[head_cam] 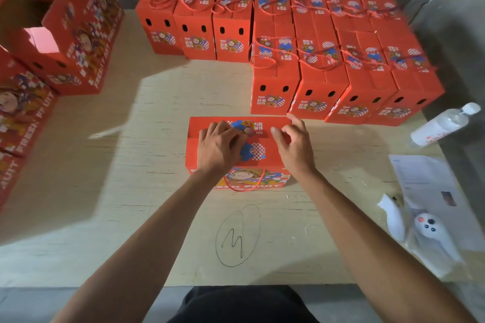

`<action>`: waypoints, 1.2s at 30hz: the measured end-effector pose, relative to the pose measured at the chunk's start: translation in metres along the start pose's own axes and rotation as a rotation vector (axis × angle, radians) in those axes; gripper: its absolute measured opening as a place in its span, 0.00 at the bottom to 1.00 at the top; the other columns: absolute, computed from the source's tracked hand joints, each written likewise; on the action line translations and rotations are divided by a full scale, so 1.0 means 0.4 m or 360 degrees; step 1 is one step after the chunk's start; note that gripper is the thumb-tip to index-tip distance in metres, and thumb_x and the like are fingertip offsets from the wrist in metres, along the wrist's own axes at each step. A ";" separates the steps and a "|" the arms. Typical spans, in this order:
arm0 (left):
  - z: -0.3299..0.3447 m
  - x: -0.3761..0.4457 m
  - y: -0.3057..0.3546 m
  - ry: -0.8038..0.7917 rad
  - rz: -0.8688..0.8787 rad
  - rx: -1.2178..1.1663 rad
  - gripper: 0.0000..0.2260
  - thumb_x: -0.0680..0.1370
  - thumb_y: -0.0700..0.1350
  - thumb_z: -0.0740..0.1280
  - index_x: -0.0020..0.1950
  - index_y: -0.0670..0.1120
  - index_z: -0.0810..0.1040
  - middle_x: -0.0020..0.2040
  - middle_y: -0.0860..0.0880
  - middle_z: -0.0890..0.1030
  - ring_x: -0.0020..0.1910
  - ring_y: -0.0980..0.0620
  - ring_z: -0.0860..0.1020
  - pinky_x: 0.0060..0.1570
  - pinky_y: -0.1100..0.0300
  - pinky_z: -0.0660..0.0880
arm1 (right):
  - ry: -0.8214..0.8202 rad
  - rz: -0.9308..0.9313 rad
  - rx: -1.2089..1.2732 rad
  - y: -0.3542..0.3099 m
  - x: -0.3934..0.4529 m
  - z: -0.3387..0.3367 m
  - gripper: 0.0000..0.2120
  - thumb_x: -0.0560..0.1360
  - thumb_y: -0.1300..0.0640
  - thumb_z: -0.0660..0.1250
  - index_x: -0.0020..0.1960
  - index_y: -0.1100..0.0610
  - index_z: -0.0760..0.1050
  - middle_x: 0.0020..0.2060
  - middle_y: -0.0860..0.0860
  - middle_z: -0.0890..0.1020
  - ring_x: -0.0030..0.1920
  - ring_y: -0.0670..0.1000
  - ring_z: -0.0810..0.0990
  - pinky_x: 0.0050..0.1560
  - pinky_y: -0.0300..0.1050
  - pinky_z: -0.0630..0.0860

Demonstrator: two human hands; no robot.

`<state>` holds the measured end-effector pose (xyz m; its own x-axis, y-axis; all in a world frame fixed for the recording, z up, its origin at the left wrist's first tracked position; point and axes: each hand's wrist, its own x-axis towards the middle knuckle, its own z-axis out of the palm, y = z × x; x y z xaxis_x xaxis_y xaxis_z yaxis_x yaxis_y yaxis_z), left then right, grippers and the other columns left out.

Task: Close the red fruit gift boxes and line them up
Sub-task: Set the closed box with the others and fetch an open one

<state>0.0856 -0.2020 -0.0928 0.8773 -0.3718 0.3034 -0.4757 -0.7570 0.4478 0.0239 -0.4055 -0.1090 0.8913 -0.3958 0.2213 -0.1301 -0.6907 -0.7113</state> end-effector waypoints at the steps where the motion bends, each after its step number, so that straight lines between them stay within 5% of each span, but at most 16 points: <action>1: 0.001 0.005 0.001 -0.0076 -0.0039 -0.0022 0.13 0.82 0.55 0.66 0.49 0.48 0.84 0.48 0.50 0.80 0.48 0.46 0.74 0.49 0.51 0.65 | -0.0061 0.0085 0.0110 0.002 0.002 0.000 0.14 0.81 0.48 0.69 0.45 0.58 0.77 0.75 0.55 0.70 0.74 0.52 0.69 0.59 0.31 0.68; 3: 0.007 0.010 0.003 -0.0190 -0.0104 -0.0039 0.10 0.82 0.55 0.65 0.54 0.51 0.82 0.53 0.51 0.80 0.53 0.46 0.74 0.51 0.53 0.61 | -0.0077 0.0252 0.0312 0.003 -0.002 0.000 0.16 0.79 0.45 0.71 0.57 0.56 0.74 0.75 0.55 0.68 0.73 0.48 0.69 0.60 0.29 0.69; 6: 0.011 0.020 0.010 -0.0232 -0.0204 -0.0094 0.13 0.81 0.58 0.65 0.58 0.51 0.78 0.60 0.51 0.77 0.60 0.45 0.72 0.56 0.52 0.62 | -0.0088 0.0483 0.0491 0.000 -0.006 -0.004 0.30 0.75 0.40 0.74 0.71 0.50 0.66 0.68 0.46 0.74 0.60 0.31 0.72 0.45 0.20 0.69; 8: 0.006 0.022 0.001 -0.0216 -0.0293 -0.0034 0.24 0.78 0.65 0.65 0.66 0.50 0.75 0.67 0.49 0.74 0.66 0.44 0.70 0.65 0.50 0.63 | -0.0101 0.0549 0.0557 -0.001 -0.007 -0.006 0.34 0.74 0.38 0.75 0.72 0.48 0.65 0.58 0.38 0.78 0.49 0.26 0.77 0.38 0.20 0.71; 11: -0.028 0.024 -0.026 -0.0336 -0.0683 0.0133 0.52 0.66 0.81 0.62 0.78 0.46 0.61 0.80 0.44 0.61 0.80 0.42 0.57 0.78 0.45 0.52 | -0.0169 0.0707 0.0562 -0.007 -0.007 -0.008 0.34 0.72 0.32 0.73 0.71 0.47 0.68 0.53 0.41 0.82 0.42 0.36 0.83 0.31 0.29 0.76; 13: -0.042 0.017 -0.038 -0.0344 -0.0893 0.0090 0.62 0.61 0.84 0.62 0.81 0.44 0.52 0.82 0.42 0.55 0.82 0.40 0.52 0.79 0.41 0.49 | -0.0203 0.0712 0.0508 -0.005 -0.008 -0.010 0.34 0.71 0.28 0.71 0.68 0.46 0.69 0.53 0.43 0.82 0.43 0.40 0.84 0.30 0.30 0.76; 15: -0.053 0.006 -0.060 -0.0260 -0.1067 -0.0201 0.60 0.62 0.80 0.69 0.81 0.44 0.54 0.79 0.42 0.64 0.77 0.40 0.65 0.74 0.41 0.65 | -0.0235 0.0705 0.0464 -0.010 -0.009 -0.015 0.35 0.69 0.26 0.70 0.67 0.45 0.69 0.52 0.41 0.82 0.45 0.40 0.83 0.30 0.29 0.75; 17: -0.063 -0.008 -0.089 -0.0242 -0.1235 -0.0616 0.50 0.63 0.73 0.75 0.74 0.44 0.68 0.66 0.44 0.80 0.61 0.45 0.81 0.61 0.44 0.79 | -0.0272 0.0697 0.0452 -0.009 -0.012 -0.018 0.38 0.67 0.25 0.71 0.68 0.44 0.67 0.52 0.38 0.81 0.46 0.39 0.83 0.30 0.28 0.75; 20: -0.067 -0.030 -0.117 -0.0239 -0.1433 -0.1148 0.27 0.66 0.65 0.80 0.56 0.48 0.84 0.49 0.48 0.87 0.48 0.49 0.86 0.54 0.48 0.83 | -0.0309 0.0714 0.0451 -0.009 -0.012 -0.020 0.39 0.67 0.25 0.73 0.69 0.43 0.66 0.53 0.38 0.81 0.48 0.38 0.82 0.33 0.29 0.75; 24: -0.053 -0.046 -0.115 -0.0105 -0.1595 -0.1505 0.16 0.68 0.54 0.82 0.50 0.48 0.84 0.46 0.47 0.88 0.48 0.46 0.86 0.50 0.50 0.84 | -0.0319 0.0744 0.0384 -0.011 -0.007 -0.016 0.37 0.67 0.26 0.73 0.68 0.43 0.68 0.50 0.36 0.80 0.46 0.35 0.79 0.34 0.29 0.73; 29: -0.052 -0.039 -0.112 -0.0063 -0.1679 -0.1590 0.14 0.69 0.49 0.81 0.50 0.49 0.82 0.48 0.45 0.87 0.47 0.45 0.86 0.47 0.51 0.83 | -0.0336 0.0747 0.0269 -0.020 0.003 -0.019 0.34 0.68 0.28 0.73 0.65 0.44 0.68 0.47 0.35 0.79 0.42 0.34 0.76 0.27 0.26 0.69; 32: -0.057 -0.043 -0.112 -0.0071 -0.1584 -0.1507 0.19 0.71 0.53 0.80 0.58 0.47 0.81 0.49 0.48 0.86 0.47 0.48 0.85 0.45 0.55 0.82 | -0.0415 0.0752 0.0159 -0.035 0.020 -0.023 0.36 0.69 0.30 0.73 0.67 0.47 0.66 0.54 0.45 0.82 0.44 0.40 0.80 0.36 0.36 0.74; 34: -0.064 -0.045 -0.112 -0.0120 -0.1480 -0.1333 0.26 0.73 0.58 0.77 0.64 0.44 0.79 0.53 0.47 0.85 0.50 0.48 0.84 0.47 0.55 0.82 | -0.0473 0.0740 -0.0019 -0.060 0.032 -0.028 0.44 0.71 0.30 0.71 0.76 0.52 0.60 0.65 0.52 0.79 0.55 0.52 0.82 0.49 0.49 0.81; 36: -0.077 -0.045 -0.114 -0.0134 -0.1396 -0.1101 0.31 0.75 0.61 0.74 0.70 0.44 0.74 0.61 0.45 0.82 0.59 0.45 0.82 0.54 0.51 0.81 | -0.0360 0.0524 -0.0361 -0.072 0.039 -0.025 0.47 0.74 0.29 0.68 0.80 0.55 0.56 0.74 0.56 0.71 0.68 0.59 0.75 0.61 0.58 0.78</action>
<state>0.0894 -0.1442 -0.0926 0.9153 0.0889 -0.3929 0.3997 -0.3228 0.8580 0.0372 -0.3978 -0.0783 0.8557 -0.4917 -0.1610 -0.4916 -0.6755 -0.5495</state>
